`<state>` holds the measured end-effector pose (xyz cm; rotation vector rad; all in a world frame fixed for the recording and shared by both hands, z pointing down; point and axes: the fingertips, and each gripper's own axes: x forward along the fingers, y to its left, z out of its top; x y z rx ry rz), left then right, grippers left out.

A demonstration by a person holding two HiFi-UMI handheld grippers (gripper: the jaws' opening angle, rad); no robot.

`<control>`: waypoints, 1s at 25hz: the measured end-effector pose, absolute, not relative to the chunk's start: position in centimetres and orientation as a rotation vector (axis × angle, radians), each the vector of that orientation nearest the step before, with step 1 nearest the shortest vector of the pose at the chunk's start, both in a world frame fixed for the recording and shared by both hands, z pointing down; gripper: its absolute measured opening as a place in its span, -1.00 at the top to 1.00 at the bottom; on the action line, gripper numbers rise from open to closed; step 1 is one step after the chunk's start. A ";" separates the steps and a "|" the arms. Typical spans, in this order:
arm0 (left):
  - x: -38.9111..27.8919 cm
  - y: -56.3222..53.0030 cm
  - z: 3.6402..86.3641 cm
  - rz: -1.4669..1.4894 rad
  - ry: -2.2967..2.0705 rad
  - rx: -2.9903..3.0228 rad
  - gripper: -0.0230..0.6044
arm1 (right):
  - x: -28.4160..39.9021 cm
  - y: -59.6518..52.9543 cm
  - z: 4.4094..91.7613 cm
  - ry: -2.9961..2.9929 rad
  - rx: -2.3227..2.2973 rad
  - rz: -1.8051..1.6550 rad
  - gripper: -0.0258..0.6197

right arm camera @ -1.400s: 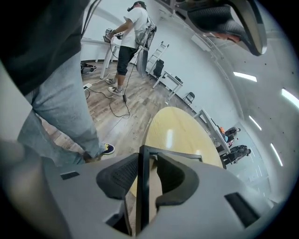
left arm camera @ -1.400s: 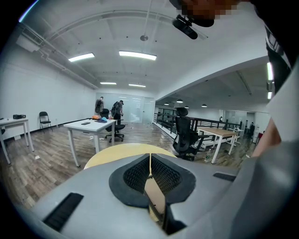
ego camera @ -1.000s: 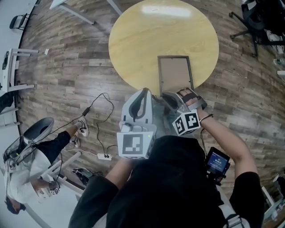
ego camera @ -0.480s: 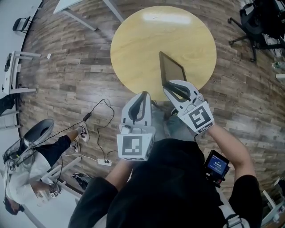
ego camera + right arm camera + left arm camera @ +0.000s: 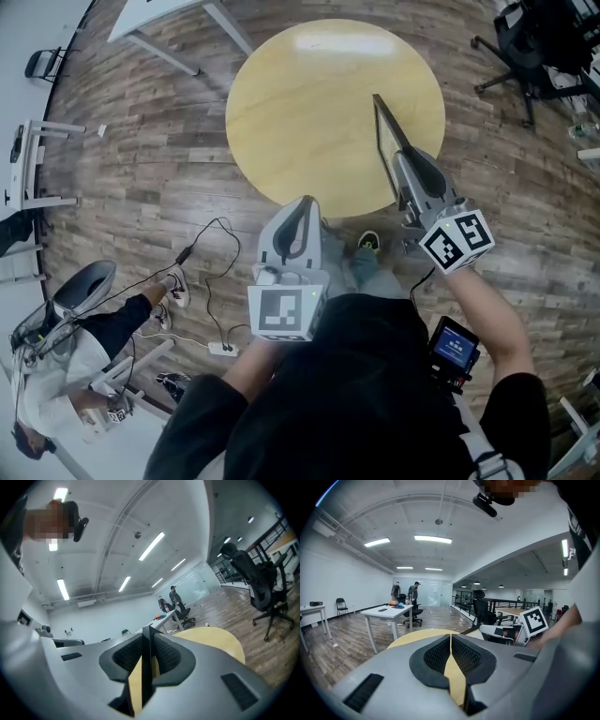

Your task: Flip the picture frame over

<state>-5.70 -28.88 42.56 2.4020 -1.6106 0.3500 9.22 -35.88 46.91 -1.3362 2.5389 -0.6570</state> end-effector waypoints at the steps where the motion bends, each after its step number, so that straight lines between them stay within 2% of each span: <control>1: -5.5 -28.9 42.5 0.348 -1.607 2.403 0.83 | 10.1 -36.0 47.0 2.491 -1.355 -0.690 0.65; 11: -3.9 -29.1 42.4 0.351 -1.580 2.409 0.83 | 17.0 -35.0 52.5 2.181 -1.586 -1.079 0.66; 25: -4.4 -28.3 42.9 0.390 -1.591 2.422 0.83 | 15.9 -31.2 63.0 2.002 -1.525 -1.597 0.68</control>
